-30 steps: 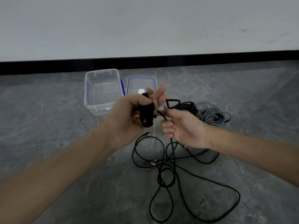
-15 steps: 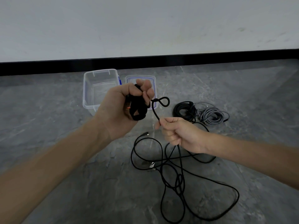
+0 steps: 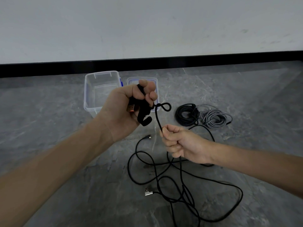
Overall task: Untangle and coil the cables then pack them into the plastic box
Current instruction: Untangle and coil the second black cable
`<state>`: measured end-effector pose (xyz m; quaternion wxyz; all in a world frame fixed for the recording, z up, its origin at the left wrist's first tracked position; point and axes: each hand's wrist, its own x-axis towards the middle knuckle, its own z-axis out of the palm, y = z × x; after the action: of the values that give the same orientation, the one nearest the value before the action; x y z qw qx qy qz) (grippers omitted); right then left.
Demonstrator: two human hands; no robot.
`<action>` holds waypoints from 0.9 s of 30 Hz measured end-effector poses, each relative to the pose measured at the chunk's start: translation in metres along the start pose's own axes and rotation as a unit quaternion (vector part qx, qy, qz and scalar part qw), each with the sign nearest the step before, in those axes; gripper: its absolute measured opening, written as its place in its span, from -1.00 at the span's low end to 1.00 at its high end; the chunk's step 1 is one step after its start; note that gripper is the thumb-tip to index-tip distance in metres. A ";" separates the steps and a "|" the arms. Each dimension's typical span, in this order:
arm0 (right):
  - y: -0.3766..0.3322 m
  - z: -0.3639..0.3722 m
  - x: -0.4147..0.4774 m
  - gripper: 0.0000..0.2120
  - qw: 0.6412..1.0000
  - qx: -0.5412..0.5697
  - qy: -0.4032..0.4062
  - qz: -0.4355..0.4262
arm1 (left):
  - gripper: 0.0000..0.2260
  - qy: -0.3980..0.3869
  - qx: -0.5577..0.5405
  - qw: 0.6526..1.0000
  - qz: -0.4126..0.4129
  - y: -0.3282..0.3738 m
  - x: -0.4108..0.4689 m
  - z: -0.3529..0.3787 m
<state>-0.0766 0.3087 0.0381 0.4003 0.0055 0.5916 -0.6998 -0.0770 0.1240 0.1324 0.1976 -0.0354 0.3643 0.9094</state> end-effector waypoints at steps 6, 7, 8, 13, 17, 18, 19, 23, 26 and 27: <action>-0.021 0.004 0.001 -0.88 0.999 0.010 0.000 -0.053 | -0.76 -0.011 -0.006 1.000 -0.006 -0.002 0.001 -0.005; -0.024 0.005 0.001 -0.90 0.998 0.021 -0.007 -0.054 | -0.76 -0.013 -0.005 1.000 -0.012 -0.004 0.001 -0.006; -0.026 0.006 0.001 -0.90 0.998 0.034 -0.011 -0.055 | -0.76 -0.014 -0.003 1.000 -0.018 -0.006 0.000 -0.007; -0.033 0.016 -0.003 -0.92 0.994 0.016 -0.010 -0.103 | -0.76 0.001 0.039 0.999 -0.008 -0.016 0.001 -0.011; -0.021 0.032 -0.011 -0.83 0.918 -0.268 0.138 -0.258 | -0.76 0.015 0.065 0.998 0.008 -0.018 0.005 -0.014; -0.020 0.036 -0.014 -0.81 0.893 -0.319 0.165 -0.272 | -0.76 0.016 0.065 0.998 0.008 -0.018 0.006 -0.014; -0.021 0.040 -0.017 -0.79 0.871 -0.367 0.180 -0.272 | -0.76 0.018 0.064 0.998 0.009 -0.019 0.006 -0.015; -0.040 0.054 -0.036 -0.62 0.798 -0.528 0.156 -0.246 | -0.74 0.043 0.084 0.995 0.013 -0.021 0.008 -0.017; -0.058 0.064 -0.050 -0.59 0.792 -0.548 0.138 -0.231 | -0.72 0.056 0.080 0.995 0.012 -0.022 0.009 -0.018; -0.064 0.066 -0.055 -0.58 0.795 -0.544 0.137 -0.230 | -0.72 0.062 0.087 0.994 0.012 -0.023 0.009 -0.019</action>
<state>-0.0448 0.2831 0.1370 0.0791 -0.2535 0.9072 -0.3261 -0.0775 0.1296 0.1020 0.1656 -0.0699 0.4542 0.8726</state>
